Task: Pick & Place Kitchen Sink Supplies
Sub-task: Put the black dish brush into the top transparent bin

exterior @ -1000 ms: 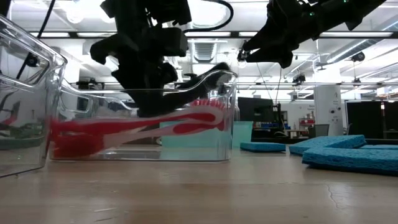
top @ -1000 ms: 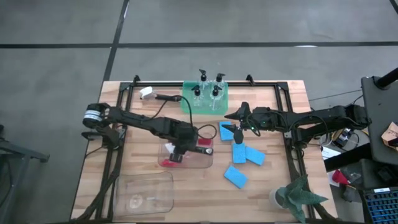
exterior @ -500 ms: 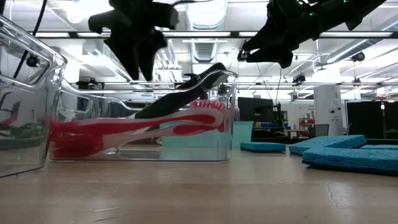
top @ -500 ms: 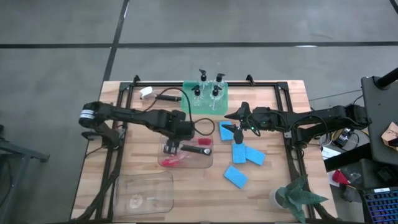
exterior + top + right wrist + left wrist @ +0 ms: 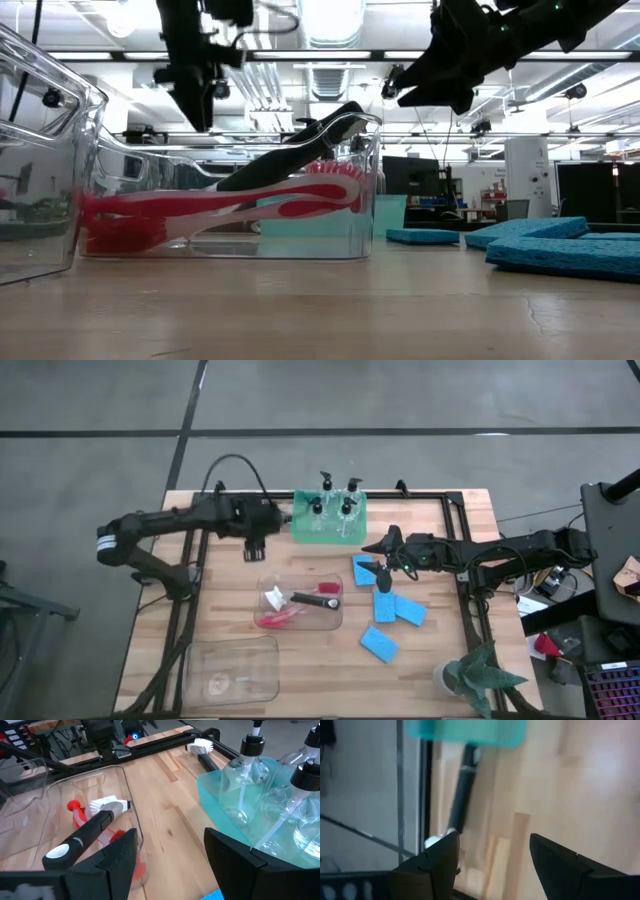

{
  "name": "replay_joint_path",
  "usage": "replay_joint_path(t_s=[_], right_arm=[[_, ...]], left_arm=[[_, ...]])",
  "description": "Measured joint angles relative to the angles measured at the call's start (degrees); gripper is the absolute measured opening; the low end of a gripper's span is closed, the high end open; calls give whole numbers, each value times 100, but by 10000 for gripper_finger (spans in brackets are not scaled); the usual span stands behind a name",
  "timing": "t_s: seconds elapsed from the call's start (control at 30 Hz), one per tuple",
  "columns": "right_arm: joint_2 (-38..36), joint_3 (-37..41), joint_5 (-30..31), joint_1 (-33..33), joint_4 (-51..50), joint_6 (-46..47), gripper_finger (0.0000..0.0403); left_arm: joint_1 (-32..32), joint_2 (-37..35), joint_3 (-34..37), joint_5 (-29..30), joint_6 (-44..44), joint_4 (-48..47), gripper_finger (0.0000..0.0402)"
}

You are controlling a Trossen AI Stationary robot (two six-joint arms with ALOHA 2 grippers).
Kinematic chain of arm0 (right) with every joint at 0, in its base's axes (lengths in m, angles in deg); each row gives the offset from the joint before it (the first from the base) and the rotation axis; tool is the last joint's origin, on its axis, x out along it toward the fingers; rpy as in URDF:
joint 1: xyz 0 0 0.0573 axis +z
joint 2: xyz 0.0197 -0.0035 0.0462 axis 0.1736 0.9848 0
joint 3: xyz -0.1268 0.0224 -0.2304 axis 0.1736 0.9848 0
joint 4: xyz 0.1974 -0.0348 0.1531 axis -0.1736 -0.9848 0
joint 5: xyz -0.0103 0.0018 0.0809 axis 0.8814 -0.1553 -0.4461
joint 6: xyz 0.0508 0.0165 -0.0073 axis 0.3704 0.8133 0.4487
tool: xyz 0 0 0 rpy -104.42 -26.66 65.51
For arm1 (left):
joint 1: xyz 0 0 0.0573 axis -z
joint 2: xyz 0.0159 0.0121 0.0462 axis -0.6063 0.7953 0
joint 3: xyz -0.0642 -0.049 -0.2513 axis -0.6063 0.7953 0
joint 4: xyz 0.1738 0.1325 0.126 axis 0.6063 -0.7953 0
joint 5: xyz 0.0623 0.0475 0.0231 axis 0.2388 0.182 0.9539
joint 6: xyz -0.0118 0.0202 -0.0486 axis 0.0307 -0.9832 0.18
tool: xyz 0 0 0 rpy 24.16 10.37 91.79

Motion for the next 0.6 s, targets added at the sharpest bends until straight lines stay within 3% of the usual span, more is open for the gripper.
replay_joint_path(t_s=[0.27,0.6], right_arm=[[0,21,0,0,4,0,224],[0,21,2,0,8,2,224]], left_arm=[[-1439,461,178,-551,-1068,837,236],[-2148,1620,178,-844,-2044,1303,236]])
